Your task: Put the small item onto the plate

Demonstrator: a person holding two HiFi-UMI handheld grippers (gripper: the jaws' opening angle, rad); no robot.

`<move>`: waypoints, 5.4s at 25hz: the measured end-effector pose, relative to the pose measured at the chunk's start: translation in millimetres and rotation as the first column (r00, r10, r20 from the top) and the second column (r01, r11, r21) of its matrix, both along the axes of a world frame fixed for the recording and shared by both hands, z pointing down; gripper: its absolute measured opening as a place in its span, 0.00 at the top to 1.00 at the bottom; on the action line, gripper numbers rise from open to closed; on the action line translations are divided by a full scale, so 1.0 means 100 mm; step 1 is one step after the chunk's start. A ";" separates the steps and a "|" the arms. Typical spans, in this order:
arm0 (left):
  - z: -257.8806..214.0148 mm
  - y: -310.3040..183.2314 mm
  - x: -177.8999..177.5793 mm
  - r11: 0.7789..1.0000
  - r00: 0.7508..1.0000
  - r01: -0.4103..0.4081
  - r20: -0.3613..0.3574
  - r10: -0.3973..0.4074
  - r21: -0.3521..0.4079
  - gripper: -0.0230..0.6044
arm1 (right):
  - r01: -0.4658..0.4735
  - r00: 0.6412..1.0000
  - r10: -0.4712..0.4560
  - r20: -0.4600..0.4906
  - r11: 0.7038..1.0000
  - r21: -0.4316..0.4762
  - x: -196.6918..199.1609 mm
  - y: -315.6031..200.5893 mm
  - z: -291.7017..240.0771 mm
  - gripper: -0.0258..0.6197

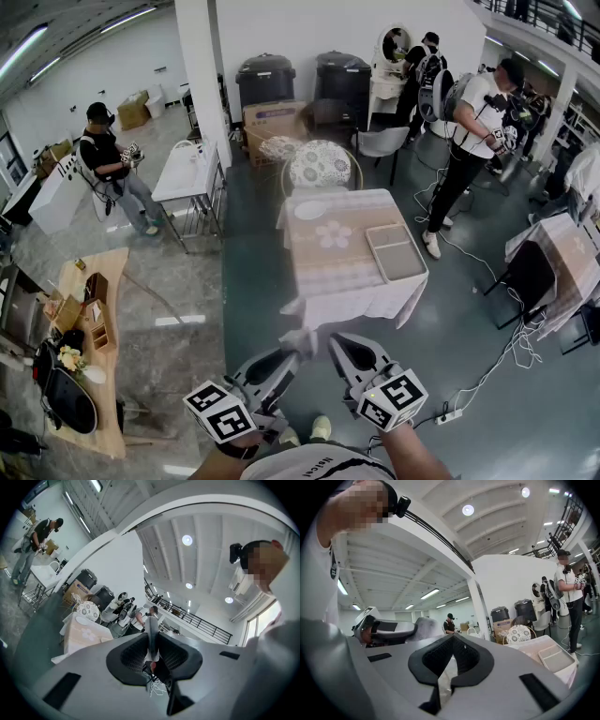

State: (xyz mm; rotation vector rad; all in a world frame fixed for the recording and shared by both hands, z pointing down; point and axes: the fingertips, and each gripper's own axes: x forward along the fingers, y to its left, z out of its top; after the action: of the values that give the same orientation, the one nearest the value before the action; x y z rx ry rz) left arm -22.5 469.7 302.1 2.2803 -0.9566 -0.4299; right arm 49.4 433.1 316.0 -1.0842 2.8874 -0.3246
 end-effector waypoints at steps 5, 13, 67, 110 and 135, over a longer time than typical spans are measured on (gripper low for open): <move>0.01 -0.05 0.03 1.000 1.000 0.005 0.004 -0.005 -0.001 0.84 | 0.002 1.000 -0.002 -0.005 1.000 0.004 0.03 -0.05 0.00 0.94; 0.05 -0.14 0.13 1.000 1.000 0.009 0.020 -0.009 -0.008 0.84 | 0.016 0.999 -0.015 0.047 1.000 -0.026 0.15 -0.13 0.01 0.94; 0.64 -4.34 0.09 0.995 0.989 -0.074 0.122 0.083 -0.070 0.84 | -0.077 0.996 0.078 0.038 0.997 -0.031 0.09 -4.19 0.32 0.94; 3.35 -7.30 -0.21 0.954 0.970 -0.112 0.177 0.165 -0.278 0.84 | -0.265 0.964 0.263 -0.037 0.944 -0.195 -0.37 -6.86 2.51 0.94; 4.84 -7.84 -0.11 0.864 0.958 -0.067 0.209 0.195 -0.499 0.84 | -0.286 0.958 0.282 -0.054 0.919 -0.273 -0.26 -7.00 3.35 0.94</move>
State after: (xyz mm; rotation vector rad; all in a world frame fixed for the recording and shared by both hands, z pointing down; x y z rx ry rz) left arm -33.2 -314.1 786.2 1.9366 -0.8980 0.1619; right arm 23.3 -266.9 651.0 -1.5308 2.6943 -0.7252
